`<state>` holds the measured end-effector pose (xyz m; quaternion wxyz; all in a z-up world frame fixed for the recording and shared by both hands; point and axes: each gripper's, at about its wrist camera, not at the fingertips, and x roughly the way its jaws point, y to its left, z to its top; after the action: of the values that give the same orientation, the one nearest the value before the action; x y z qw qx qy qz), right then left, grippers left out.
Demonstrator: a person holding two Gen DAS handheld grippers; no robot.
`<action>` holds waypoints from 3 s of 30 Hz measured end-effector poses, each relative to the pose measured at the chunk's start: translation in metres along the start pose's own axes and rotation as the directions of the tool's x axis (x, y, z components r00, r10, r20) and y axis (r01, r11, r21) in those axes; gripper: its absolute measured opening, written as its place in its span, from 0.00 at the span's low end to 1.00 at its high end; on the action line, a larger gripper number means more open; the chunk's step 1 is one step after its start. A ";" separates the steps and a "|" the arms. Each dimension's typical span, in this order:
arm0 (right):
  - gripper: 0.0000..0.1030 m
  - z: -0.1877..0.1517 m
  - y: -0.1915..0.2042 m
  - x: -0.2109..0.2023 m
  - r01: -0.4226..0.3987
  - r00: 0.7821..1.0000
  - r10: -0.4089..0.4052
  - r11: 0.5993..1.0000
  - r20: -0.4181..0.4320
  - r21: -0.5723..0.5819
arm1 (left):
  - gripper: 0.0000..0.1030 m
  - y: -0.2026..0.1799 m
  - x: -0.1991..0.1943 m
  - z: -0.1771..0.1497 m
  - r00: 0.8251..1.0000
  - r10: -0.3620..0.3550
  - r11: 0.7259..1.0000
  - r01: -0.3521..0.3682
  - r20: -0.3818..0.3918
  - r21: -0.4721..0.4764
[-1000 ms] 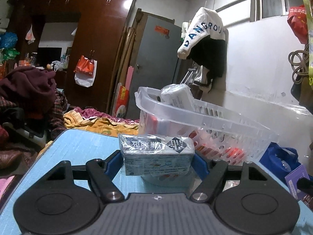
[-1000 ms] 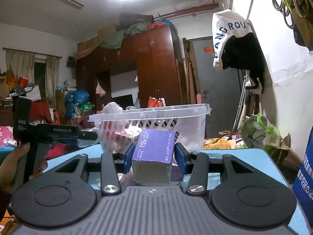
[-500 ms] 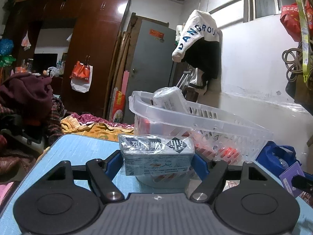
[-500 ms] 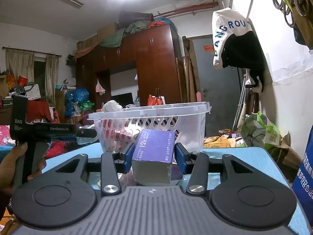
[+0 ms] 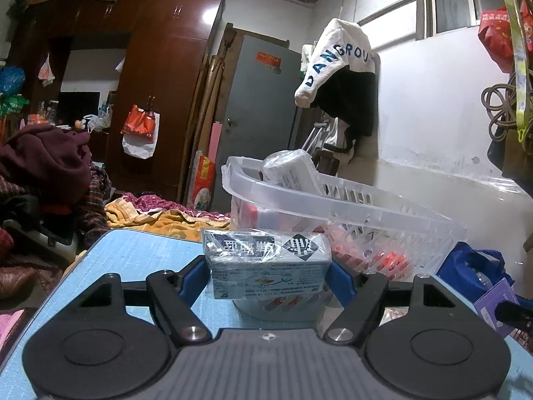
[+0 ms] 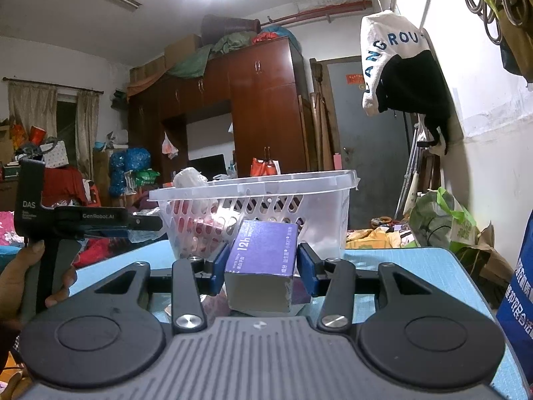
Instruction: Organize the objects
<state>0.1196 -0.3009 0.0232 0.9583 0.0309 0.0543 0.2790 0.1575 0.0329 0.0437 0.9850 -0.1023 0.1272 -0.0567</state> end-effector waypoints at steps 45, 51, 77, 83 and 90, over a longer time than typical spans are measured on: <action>0.45 -0.002 0.032 0.028 0.020 0.955 -0.048 0.995 -0.294 -0.098 | 0.76 0.000 -0.002 -0.002 1.000 0.003 1.000 -0.003 0.008 0.000; 0.44 0.040 0.028 -0.009 0.011 0.993 -0.017 0.999 -0.119 -0.052 | 0.75 -0.002 -0.037 0.014 0.983 -0.092 0.995 0.098 0.157 -0.035; 1.00 0.104 0.021 0.013 0.057 0.997 -0.061 0.994 -0.042 -0.092 | 0.91 -0.071 0.011 0.066 0.985 -0.170 0.985 0.171 -0.031 0.021; 0.95 0.053 -0.013 0.022 0.099 0.967 -0.097 0.995 -0.234 -0.003 | 0.91 -0.073 -0.004 0.003 0.971 -0.167 0.985 0.173 -0.174 0.018; 0.87 0.040 -0.030 0.049 0.078 0.951 -0.034 0.988 -0.307 0.135 | 0.90 -0.105 0.010 -0.033 0.946 -0.159 0.978 0.190 -0.283 0.086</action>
<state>0.1815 -0.3006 0.0564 0.9412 0.0557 0.2219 0.2485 0.1490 -0.0773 0.0326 0.9531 -0.0489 0.2494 -0.1644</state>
